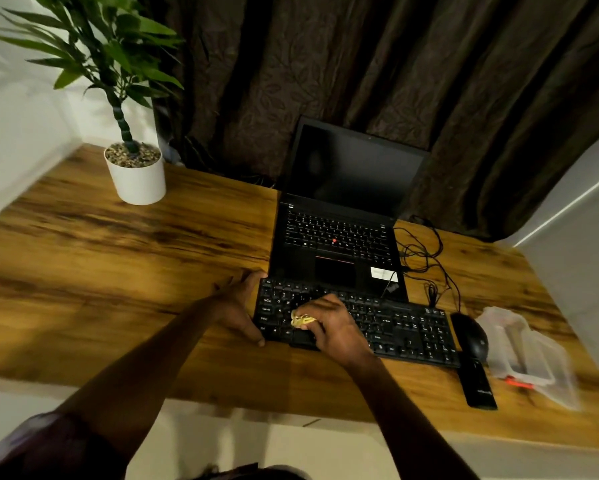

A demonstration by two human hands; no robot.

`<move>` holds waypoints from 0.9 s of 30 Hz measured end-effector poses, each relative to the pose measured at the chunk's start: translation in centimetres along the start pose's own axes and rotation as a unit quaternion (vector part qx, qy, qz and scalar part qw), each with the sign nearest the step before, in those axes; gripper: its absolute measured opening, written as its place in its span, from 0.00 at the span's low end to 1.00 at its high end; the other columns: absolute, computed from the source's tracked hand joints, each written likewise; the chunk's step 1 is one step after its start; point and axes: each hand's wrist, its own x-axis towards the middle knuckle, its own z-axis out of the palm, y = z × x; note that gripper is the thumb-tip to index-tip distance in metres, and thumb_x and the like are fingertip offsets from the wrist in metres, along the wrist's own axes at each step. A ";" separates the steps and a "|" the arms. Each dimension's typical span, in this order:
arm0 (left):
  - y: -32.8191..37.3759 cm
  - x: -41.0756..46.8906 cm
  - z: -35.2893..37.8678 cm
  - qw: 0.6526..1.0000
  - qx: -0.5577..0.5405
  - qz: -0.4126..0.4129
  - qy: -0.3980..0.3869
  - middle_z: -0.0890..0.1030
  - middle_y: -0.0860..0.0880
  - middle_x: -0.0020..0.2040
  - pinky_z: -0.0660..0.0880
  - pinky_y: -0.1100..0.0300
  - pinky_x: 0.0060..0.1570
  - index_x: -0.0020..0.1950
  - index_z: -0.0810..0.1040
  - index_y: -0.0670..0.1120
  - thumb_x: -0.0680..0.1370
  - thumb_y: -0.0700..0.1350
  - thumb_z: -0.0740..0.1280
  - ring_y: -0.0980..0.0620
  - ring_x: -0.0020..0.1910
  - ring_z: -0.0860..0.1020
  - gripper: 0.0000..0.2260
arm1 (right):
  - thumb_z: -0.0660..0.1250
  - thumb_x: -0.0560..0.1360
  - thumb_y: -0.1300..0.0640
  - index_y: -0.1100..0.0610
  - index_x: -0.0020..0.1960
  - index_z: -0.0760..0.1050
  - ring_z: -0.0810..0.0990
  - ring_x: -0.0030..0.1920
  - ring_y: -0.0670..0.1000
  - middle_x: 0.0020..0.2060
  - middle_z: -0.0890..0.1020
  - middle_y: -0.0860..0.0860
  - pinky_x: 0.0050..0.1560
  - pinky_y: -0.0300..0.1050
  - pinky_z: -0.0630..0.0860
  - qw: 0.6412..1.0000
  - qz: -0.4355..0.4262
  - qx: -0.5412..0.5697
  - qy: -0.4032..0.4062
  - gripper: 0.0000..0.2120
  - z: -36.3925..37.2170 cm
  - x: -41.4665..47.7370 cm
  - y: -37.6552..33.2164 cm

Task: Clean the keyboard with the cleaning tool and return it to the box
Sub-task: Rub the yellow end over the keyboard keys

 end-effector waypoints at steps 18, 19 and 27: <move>0.1 0.0 0.1 1.000 -0.010 -0.001 0.002 0.44 0.50 0.81 0.47 0.37 0.74 0.79 0.43 0.60 0.57 0.56 0.84 0.42 0.80 0.47 0.64 | 0.68 0.76 0.59 0.49 0.57 0.80 0.74 0.54 0.48 0.54 0.83 0.46 0.57 0.48 0.73 1.000 0.004 -0.003 -0.001 0.12 -0.6 0.1 -0.6; 0.2 -0.1 0.1 1.000 -0.010 0.000 0.003 0.44 0.50 0.81 0.47 0.37 0.74 0.80 0.43 0.60 0.57 0.56 0.84 0.42 0.80 0.47 0.64 | 0.68 0.76 0.59 0.50 0.57 0.81 0.74 0.53 0.48 0.53 0.83 0.46 0.57 0.47 0.73 1.000 -0.005 -0.002 -0.007 0.12 -0.3 0.3 -1.1; 0.4 -0.3 -0.1 1.000 -0.013 0.003 -0.005 0.43 0.50 0.81 0.49 0.38 0.75 0.80 0.43 0.60 0.58 0.55 0.84 0.42 0.79 0.47 0.63 | 0.68 0.75 0.64 0.50 0.58 0.82 0.74 0.57 0.48 0.56 0.83 0.48 0.58 0.47 0.74 0.999 0.028 -0.026 -0.033 0.15 -1.8 -2.2 1.8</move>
